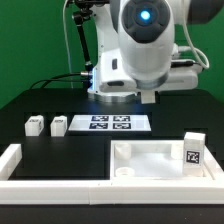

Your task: Assemble square table

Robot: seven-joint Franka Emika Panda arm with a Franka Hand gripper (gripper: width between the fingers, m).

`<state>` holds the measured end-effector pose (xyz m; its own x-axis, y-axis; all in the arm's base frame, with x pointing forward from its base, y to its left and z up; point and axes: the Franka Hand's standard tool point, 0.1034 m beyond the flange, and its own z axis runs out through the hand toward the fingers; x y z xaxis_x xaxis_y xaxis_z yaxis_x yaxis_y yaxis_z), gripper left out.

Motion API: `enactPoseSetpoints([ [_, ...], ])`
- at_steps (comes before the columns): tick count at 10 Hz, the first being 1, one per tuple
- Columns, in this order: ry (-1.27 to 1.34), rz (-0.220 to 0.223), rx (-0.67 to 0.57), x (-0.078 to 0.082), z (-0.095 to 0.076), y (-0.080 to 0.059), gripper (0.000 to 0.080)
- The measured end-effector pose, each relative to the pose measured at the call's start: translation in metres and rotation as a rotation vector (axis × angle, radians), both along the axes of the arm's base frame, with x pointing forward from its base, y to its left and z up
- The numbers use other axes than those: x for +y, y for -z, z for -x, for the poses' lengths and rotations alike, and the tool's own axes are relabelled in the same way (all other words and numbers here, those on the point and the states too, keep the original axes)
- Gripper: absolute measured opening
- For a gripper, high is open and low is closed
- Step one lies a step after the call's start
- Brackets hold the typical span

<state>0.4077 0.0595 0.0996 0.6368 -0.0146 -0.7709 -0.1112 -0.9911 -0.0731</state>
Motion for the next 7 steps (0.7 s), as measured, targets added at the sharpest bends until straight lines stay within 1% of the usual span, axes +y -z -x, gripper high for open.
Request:
enactPoseSetpoints([
  [1, 0.002, 0.004, -0.065, 0.001, -0.002, 0.001, 0.0290],
  [2, 0.007, 0.010, -0.163, 0.000, -0.009, 0.004, 0.0290],
  [3, 0.008, 0.010, -0.234, -0.002, -0.017, 0.004, 0.0290],
  [4, 0.008, -0.001, -0.276, -0.007, -0.035, -0.006, 0.0290],
  [5, 0.000, -0.017, -0.368, -0.017, -0.068, -0.017, 0.0290],
  [6, 0.016, -0.019, -0.428, -0.024, -0.091, -0.028, 0.0290],
  [7, 0.015, -0.013, -0.535, -0.029, -0.115, -0.035, 0.0290],
])
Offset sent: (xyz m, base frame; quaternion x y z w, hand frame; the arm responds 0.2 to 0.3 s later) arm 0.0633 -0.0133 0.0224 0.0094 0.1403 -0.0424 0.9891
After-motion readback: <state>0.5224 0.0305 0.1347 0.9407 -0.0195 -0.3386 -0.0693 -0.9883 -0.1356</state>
